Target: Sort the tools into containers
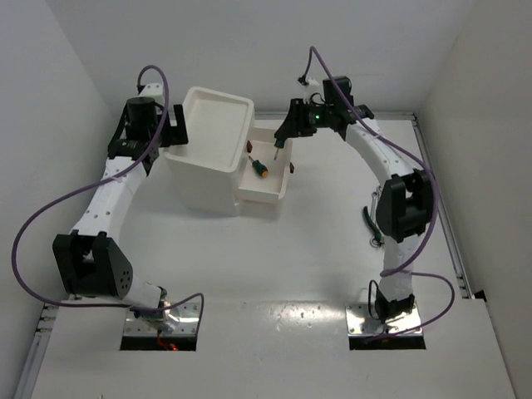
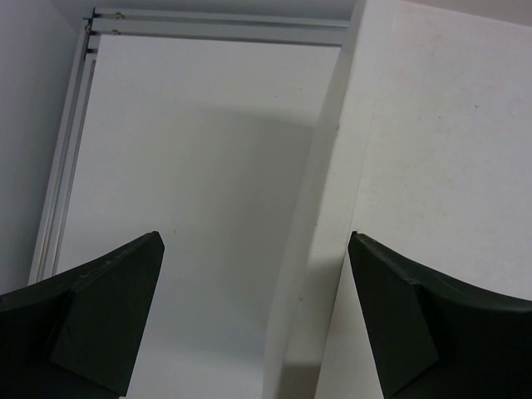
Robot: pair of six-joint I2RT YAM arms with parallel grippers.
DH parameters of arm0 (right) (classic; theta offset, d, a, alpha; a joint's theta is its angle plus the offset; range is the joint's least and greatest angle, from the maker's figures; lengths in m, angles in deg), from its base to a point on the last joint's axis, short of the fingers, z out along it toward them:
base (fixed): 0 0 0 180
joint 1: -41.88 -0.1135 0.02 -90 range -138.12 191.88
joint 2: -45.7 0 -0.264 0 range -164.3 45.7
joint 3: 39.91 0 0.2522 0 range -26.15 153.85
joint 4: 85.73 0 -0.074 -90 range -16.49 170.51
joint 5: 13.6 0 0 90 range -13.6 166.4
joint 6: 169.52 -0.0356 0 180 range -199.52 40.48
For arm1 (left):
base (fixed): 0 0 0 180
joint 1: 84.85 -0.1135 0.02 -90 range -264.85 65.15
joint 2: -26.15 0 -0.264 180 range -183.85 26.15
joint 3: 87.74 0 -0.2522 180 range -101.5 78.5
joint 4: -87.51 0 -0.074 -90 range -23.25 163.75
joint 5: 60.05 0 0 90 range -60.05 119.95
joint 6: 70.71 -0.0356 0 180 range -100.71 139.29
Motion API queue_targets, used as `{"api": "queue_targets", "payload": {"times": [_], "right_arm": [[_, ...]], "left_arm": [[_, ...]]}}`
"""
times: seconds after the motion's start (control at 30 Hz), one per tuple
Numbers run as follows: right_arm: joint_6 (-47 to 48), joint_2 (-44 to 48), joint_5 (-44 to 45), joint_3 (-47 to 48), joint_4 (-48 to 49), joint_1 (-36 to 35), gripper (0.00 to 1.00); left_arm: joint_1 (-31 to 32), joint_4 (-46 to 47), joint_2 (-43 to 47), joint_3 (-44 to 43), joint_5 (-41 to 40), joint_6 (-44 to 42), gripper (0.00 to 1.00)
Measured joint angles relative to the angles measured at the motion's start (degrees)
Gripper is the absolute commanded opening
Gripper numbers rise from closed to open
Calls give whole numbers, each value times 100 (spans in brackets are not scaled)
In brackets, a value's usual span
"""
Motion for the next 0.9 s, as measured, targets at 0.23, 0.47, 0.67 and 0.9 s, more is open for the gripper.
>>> {"api": "queue_targets", "payload": {"times": [0.23, 0.47, 0.67, 0.9], "right_arm": [[210, -505, 269, 177, -205, -72, 28], [570, -531, 422, 234, -367, -422, 61], [612, -520, 446, 315, -332, -525, 61], [586, -63, 833, 111, -341, -234, 48]], "left_arm": [[0, -4, -116, 0, -4, -7, 100], [0, 17, -289, -98, -20, -42, 94], [24, 2, -437, -247, 50, -33, 67], [125, -11, -511, -332, 505, -175, 9]]}}
